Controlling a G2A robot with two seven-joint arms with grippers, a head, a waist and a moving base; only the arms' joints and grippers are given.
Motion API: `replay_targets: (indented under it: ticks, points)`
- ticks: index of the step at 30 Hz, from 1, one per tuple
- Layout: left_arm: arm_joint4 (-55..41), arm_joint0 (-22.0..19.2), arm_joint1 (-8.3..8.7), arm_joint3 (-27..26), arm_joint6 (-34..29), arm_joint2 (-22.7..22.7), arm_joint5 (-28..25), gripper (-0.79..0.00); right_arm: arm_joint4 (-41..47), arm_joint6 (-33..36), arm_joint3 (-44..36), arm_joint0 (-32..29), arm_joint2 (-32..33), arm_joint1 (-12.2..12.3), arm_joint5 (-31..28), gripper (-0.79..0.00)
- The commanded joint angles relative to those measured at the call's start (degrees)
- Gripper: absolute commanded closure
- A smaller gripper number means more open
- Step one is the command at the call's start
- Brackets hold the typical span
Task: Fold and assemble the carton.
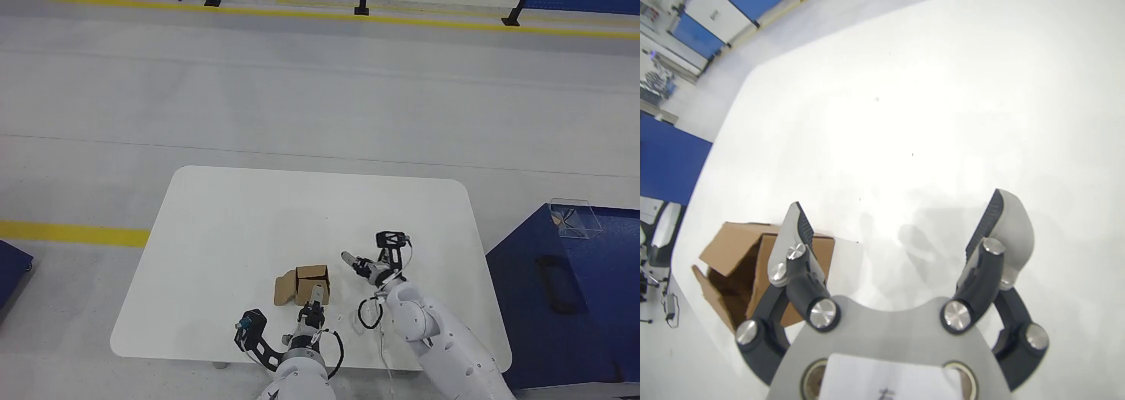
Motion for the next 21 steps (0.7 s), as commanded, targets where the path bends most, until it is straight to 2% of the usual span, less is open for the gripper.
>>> replay_targets:
  ticks: [1,9,19,21]
  points:
    - [0.00,0.00,0.00,0.00,0.00,0.00,0.00,-0.785,0.06,-1.74,-2.74,-2.18,1.85,0.42,-1.58,-0.785]
    - [0.00,0.00,0.00,0.00,0.00,0.00,0.00,-0.785,1.71,-3.68,-14.78,-9.65,7.47,1.64,-8.62,-0.785]
    - [0.00,0.00,0.00,0.00,0.00,0.00,0.00,-0.785,2.39,-4.16,-14.92,-9.79,7.65,1.59,-8.74,-0.785]
    - [0.00,0.00,0.00,0.00,0.00,0.00,0.00,-0.785,1.43,-5.49,-15.79,-10.04,6.88,1.44,-10.29,-0.785]
